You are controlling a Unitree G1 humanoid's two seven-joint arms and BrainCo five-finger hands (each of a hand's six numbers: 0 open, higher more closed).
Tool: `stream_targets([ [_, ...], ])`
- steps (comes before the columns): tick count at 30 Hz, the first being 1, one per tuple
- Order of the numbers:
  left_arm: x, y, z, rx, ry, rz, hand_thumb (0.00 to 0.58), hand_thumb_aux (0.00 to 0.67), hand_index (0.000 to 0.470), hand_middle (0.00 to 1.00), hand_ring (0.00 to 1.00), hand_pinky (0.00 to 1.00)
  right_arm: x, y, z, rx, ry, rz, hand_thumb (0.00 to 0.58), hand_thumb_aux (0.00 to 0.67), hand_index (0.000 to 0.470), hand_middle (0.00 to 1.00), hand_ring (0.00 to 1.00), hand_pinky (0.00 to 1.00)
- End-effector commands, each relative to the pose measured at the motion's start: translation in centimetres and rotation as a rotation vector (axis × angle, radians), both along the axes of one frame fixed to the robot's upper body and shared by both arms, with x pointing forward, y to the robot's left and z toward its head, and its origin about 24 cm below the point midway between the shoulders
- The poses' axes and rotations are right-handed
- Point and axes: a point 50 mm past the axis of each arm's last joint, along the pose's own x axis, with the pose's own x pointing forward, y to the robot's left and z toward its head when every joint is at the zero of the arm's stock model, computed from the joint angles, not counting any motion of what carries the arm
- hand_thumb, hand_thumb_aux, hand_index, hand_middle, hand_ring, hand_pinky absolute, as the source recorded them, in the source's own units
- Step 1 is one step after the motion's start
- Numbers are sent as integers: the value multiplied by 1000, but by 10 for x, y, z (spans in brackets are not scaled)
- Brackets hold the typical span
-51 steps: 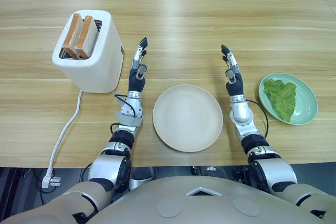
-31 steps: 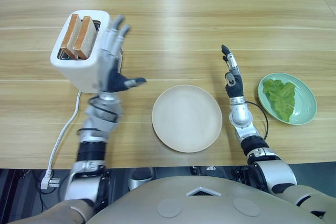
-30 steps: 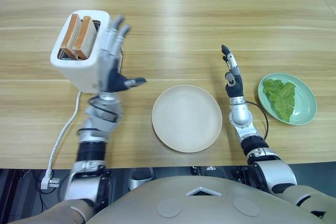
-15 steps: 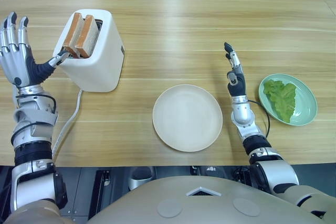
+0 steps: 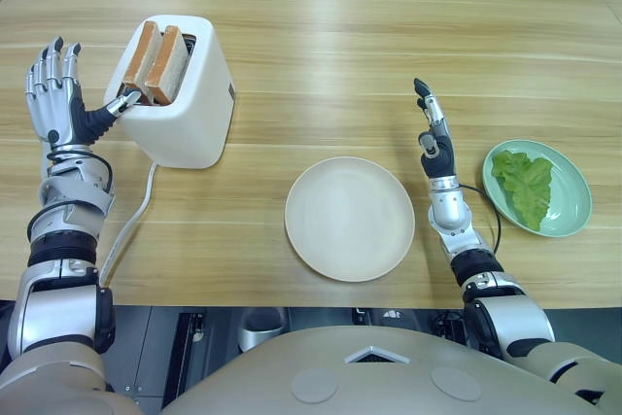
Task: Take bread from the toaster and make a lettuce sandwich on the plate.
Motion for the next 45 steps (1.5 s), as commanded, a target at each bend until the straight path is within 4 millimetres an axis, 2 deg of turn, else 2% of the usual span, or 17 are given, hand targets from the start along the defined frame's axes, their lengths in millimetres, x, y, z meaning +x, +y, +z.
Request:
stream_targets([
  [1,6,-13,-7,18,80,-38,0,0,0,0,0,0,0,1,-1,-10,6,8,0,0,0,0,0,0],
  [5,21,-39,8,54,73,-117,0,0,0,0,0,0,0,3,-1,-10,6,15,0,0,0,0,0,0],
  [8,21,-48,10,54,90,-154,0,0,0,0,0,0,0,4,-1,-13,7,21,0,0,0,0,0,0],
  [10,20,-51,9,47,106,-172,144,89,61,0,0,0,0,5,-1,-13,5,22,0,0,0,0,0,0],
  [11,19,-52,9,46,111,-178,237,155,106,0,0,0,0,5,-1,-13,4,23,0,0,0,0,0,0],
  [12,18,-52,9,46,114,-180,438,339,233,0,0,0,0,5,-1,-13,3,23,0,0,0,0,0,0],
  [13,17,-52,9,46,117,-182,464,370,254,0,0,0,0,5,-1,-13,2,22,0,0,0,0,0,0],
  [14,16,-53,9,45,123,-183,580,662,455,0,0,0,0,5,-1,-13,1,22,0,0,0,0,0,0],
  [21,12,-50,-8,8,178,-177,580,670,460,0,0,0,-1,4,0,-14,-8,19,0,0,0,0,0,0],
  [23,12,-48,-12,-9,189,-168,580,670,460,35,35,35,-1,4,0,-14,-10,18,0,0,0,0,0,0],
  [29,13,-45,-15,-47,165,-161,580,670,460,67,67,67,-3,2,1,-13,-17,10,0,0,0,0,0,0],
  [31,12,-45,-12,-57,126,-154,580,670,460,204,204,204,-3,2,1,-14,-17,12,0,0,0,0,0,0],
  [33,12,-44,-8,-78,66,-147,580,670,460,204,204,204,-3,3,1,-15,-19,13,0,0,0,0,0,0],
  [34,12,-43,-4,-109,10,-143,580,670,460,1000,1000,1000,-3,3,1,-14,-23,10,0,0,0,0,0,0],
  [36,9,-41,8,-180,-130,-149,580,670,460,1000,1000,1000,-2,2,3,-9,-31,0,0,0,0,0,0,0],
  [40,-9,-47,52,-267,-523,-268,580,670,460,1000,1000,1000,-1,-1,4,0,-39,-26,0,0,0,0,0,0],
  [45,-25,-59,73,-324,-724,-385,580,670,460,1000,1000,1000,1,-1,6,6,-51,-39,0,0,0,0,0,0],
])
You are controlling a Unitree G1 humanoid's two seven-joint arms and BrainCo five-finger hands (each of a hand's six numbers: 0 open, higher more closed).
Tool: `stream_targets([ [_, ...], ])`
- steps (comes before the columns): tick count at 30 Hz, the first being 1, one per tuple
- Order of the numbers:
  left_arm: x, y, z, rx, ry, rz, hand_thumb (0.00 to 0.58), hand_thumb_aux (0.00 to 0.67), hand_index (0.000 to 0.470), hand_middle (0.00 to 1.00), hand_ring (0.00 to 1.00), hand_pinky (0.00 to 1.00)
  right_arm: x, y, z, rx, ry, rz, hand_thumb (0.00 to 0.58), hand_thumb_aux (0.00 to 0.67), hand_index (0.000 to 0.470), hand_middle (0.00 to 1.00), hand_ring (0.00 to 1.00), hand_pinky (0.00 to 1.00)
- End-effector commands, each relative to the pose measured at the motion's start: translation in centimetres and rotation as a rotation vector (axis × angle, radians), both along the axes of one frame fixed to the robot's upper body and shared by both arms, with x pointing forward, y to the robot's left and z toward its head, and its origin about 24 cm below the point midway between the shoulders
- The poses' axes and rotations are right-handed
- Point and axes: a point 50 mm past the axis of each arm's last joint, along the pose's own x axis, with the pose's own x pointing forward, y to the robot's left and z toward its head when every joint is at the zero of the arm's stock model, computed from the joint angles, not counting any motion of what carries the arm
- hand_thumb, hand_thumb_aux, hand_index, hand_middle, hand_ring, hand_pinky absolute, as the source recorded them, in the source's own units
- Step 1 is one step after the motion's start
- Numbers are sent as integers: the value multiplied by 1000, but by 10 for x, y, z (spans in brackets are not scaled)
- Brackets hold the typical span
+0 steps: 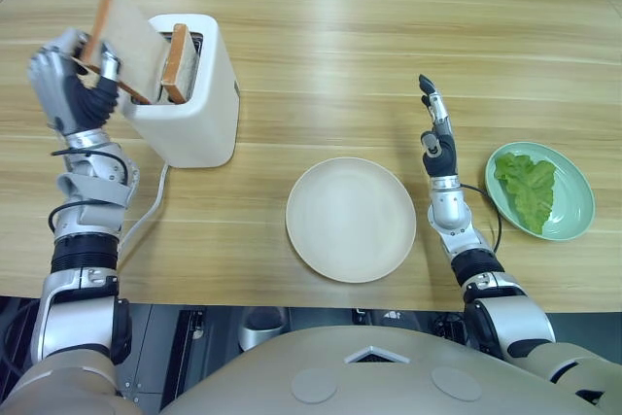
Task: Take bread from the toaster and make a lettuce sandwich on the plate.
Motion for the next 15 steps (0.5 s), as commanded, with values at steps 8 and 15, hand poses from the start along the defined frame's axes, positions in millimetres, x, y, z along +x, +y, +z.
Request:
stream_targets([
  [8,-47,-57,33,-34,-285,-458,580,670,460,1000,1000,1000,1,-12,11,12,-68,-58,0,0,0,0,0,0],
  [15,-46,-162,-51,-130,312,-1081,580,670,460,1000,1000,1000,-8,-34,28,-34,-151,-116,0,0,0,0,0,0],
])
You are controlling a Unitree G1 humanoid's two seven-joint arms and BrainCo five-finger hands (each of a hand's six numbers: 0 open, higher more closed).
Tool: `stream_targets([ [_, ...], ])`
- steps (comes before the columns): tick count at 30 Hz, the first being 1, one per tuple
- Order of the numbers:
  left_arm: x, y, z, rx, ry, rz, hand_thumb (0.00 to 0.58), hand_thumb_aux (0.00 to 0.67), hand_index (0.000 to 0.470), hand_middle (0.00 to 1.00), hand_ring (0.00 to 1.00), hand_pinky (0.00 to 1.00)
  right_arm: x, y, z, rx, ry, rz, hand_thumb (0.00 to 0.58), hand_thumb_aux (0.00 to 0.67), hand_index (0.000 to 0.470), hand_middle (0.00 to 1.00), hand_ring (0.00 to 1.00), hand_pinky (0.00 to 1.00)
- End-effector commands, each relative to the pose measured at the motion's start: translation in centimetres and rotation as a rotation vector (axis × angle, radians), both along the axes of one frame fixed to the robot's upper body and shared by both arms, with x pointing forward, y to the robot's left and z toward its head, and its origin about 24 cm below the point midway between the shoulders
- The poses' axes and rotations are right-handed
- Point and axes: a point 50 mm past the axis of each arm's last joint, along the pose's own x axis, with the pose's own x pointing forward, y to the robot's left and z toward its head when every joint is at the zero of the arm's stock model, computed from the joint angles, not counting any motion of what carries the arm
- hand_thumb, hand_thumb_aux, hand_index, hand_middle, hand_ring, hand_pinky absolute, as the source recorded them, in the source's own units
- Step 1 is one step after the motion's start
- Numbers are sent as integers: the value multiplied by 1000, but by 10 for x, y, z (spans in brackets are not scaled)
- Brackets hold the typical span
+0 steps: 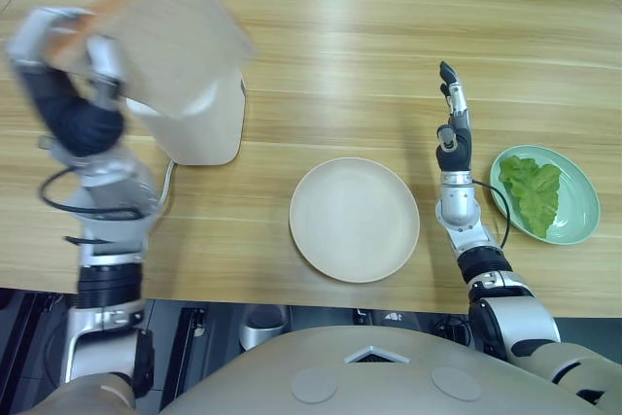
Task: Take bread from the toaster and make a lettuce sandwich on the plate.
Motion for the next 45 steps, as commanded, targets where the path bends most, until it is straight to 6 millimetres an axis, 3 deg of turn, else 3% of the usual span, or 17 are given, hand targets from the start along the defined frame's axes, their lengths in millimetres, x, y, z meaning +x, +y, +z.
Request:
stream_targets([
  [1,-5,-41,-49,72,292,-242,580,670,460,1000,1000,1000,-7,-19,10,-45,-43,-57,0,0,0,0,0,0],
  [5,-19,-78,-99,137,534,-393,580,670,460,1000,1000,1000,-19,-49,16,-192,-47,-163,0,0,0,0,0,0],
  [11,-26,-92,-137,213,701,-416,580,670,460,1000,1000,1000,-36,-107,21,-512,27,-382,0,0,0,0,0,0],
  [18,-23,-82,-155,319,748,-323,580,670,460,1000,1000,1000,-57,-163,14,-772,196,-586,0,0,0,0,0,0],
  [25,-16,-60,-154,399,677,-131,580,670,460,1000,1000,1000,-71,-190,-31,-969,573,-598,0,0,0,0,0,0],
  [26,-16,-58,-154,405,669,-115,519,452,310,545,545,545,-74,-193,-37,-987,626,-609,0,0,0,0,0,0],
  [27,-16,-57,-154,410,662,-101,478,389,267,388,388,388,-76,-196,-41,-996,667,-618,0,0,0,0,0,0],
  [28,-17,-56,-153,419,654,-90,9,5,4,0,0,0,-78,-198,-44,-995,694,-627,0,0,0,0,0,0],
  [39,-23,-55,-145,480,559,-25,0,0,0,0,0,0,-88,-211,-56,-992,823,-754,0,0,0,0,0,0],
  [40,-23,-54,-142,479,545,-18,0,0,0,0,0,0,-88,-211,-56,-996,821,-758,403,300,206,0,0,0],
  [41,-22,-53,-139,478,529,-7,0,0,0,0,0,0,-88,-210,-56,-1001,816,-760,498,418,287,0,0,0],
  [42,-21,-52,-136,475,514,5,0,0,0,0,0,0,-87,-210,-56,-1003,812,-761,578,633,435,0,0,0],
  [45,-18,-47,-127,449,480,37,0,0,0,0,0,0,-86,-209,-56,-1007,804,-754,580,670,460,0,0,0],
])
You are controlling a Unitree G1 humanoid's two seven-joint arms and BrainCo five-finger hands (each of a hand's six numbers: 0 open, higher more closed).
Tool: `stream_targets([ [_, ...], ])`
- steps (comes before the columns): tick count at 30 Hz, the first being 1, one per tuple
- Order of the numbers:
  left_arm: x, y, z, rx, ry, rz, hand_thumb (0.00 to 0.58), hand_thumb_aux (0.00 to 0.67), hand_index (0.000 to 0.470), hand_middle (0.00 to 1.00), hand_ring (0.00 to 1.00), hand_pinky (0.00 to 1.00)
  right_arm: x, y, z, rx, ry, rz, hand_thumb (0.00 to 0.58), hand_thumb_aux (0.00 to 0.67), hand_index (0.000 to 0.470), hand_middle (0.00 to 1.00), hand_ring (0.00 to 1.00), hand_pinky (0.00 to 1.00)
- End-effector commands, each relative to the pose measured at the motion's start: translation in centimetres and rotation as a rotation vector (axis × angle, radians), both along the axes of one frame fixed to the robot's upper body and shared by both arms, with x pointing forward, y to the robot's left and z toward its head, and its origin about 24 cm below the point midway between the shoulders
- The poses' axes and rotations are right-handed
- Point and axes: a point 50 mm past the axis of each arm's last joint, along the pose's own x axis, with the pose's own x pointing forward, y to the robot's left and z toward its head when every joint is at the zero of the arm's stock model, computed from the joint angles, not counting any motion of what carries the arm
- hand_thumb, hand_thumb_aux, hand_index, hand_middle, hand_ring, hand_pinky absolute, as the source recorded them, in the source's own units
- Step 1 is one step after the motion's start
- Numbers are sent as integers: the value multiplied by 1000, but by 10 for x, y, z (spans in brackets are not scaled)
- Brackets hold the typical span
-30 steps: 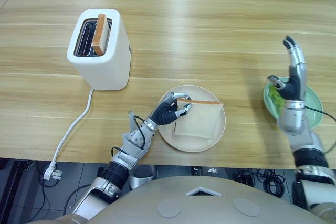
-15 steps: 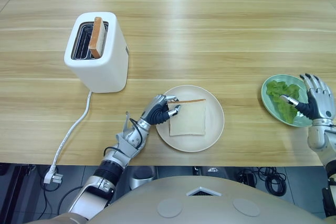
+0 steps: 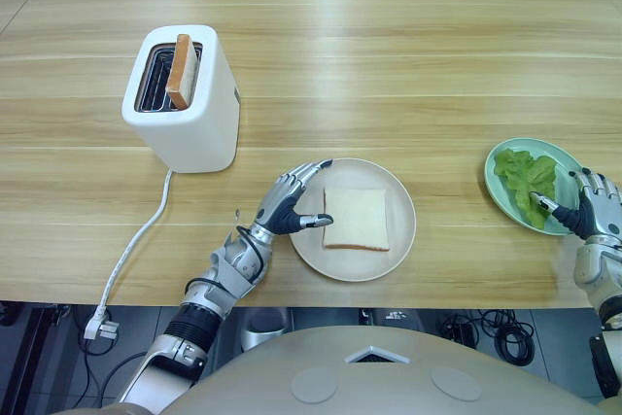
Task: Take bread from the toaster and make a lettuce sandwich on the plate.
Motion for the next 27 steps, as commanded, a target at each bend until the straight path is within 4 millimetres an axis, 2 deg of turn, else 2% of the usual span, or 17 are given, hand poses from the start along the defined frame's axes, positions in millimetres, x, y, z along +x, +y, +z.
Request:
stream_targets([
  [1,2,8,9,-6,-43,50,0,0,0,0,0,0,0,1,-2,1,6,1,580,670,460,0,0,0],
  [10,5,13,16,-26,-73,87,0,0,0,0,0,0,8,9,2,-18,-19,78,580,670,460,0,0,0],
  [15,7,18,16,-34,-76,112,0,0,0,0,0,0,13,10,17,-63,-139,127,580,670,460,0,0,0],
  [17,8,21,17,-40,-80,128,0,0,0,0,0,0,17,17,26,-67,-208,184,580,670,460,0,0,0],
  [19,10,26,19,-51,-96,160,0,0,0,0,0,0,23,30,37,-54,-282,271,580,670,460,0,0,0],
  [24,15,43,30,-74,-170,243,0,0,0,0,0,0,28,92,77,60,-459,561,580,670,460,0,0,0],
  [27,15,49,41,-68,-260,278,0,0,0,0,0,0,21,118,84,153,-472,672,580,670,460,0,0,0],
])
